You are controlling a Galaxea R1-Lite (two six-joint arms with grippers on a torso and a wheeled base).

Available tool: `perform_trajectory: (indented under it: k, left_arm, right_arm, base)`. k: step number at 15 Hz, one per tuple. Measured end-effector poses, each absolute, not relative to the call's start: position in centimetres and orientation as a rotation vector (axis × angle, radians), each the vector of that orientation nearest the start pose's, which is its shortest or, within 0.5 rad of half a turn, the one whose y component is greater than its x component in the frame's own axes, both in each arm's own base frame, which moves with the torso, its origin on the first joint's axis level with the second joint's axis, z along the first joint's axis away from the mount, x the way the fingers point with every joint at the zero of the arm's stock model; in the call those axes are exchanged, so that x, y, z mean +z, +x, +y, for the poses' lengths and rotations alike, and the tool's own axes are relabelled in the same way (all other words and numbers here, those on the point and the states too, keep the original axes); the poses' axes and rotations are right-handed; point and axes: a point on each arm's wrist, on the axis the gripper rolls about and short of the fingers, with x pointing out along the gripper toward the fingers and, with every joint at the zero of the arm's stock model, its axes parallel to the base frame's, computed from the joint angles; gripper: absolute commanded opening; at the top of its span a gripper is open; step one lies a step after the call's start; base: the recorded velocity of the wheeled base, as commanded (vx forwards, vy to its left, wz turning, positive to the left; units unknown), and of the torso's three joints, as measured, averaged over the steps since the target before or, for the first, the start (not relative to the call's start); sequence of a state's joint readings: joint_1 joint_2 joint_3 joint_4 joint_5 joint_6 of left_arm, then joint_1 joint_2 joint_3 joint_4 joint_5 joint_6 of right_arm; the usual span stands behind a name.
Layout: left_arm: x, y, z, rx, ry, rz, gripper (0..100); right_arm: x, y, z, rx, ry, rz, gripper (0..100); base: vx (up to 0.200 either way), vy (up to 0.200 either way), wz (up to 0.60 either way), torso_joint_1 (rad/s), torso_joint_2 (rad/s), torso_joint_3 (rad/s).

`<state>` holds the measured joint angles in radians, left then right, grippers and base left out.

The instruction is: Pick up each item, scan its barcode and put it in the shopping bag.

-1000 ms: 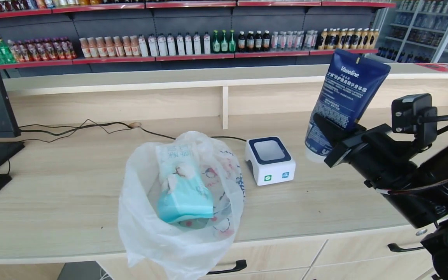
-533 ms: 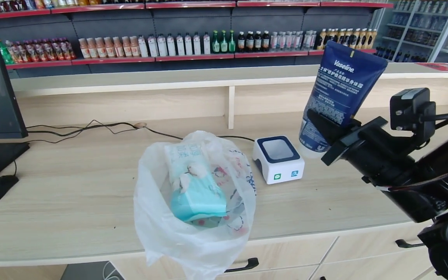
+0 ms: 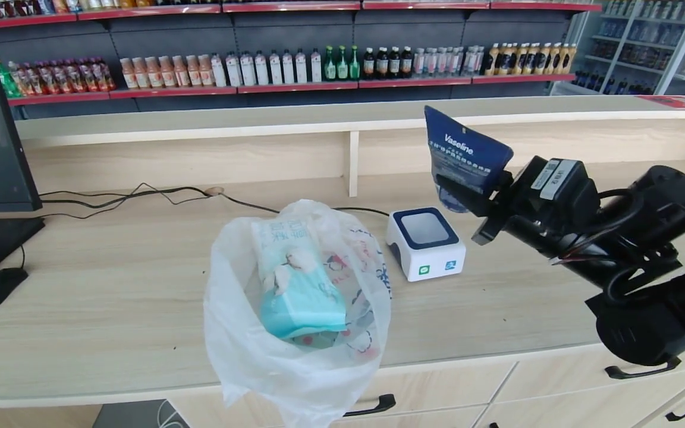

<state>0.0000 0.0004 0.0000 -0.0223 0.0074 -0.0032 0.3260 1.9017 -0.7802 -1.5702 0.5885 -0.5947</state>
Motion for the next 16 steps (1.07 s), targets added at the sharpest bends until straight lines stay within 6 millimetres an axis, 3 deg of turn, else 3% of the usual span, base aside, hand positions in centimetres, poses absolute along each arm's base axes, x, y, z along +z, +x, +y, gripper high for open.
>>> perform_trajectory:
  k: [2, 5, 8, 16]
  left_arm:
    - [7.8, -2.3, 0.0, 0.008, -0.003, -0.023, 0]
    - [7.8, -2.3, 0.0, 0.008, -0.003, -0.022, 0]
    - [7.8, -2.3, 0.0, 0.008, 0.004, -0.023, 0]
    - [7.8, -2.3, 0.0, 0.007, 0.031, -0.024, 0]
  right_arm:
    - [20.2, 32.8, 11.3, 0.763, -0.67, -0.777, 0]
    - [18.7, 34.6, 10.9, 0.787, -0.775, -0.807, 0]
    - [17.4, 35.5, 10.9, 0.815, -0.833, -0.82, 0]
    - [17.0, 37.3, 11.4, 0.863, -0.85, -0.875, 0]
  base:
    - [0.0, 0.0, 0.0, 0.0, 0.0, 0.0]
    - [0.0, 0.0, 0.0, 0.0, 0.0, 0.0]
    - [0.0, 0.0, 0.0, 0.0, 0.0, 0.0]
    - [0.0, 0.0, 0.0, 0.0, 0.0, 0.0]
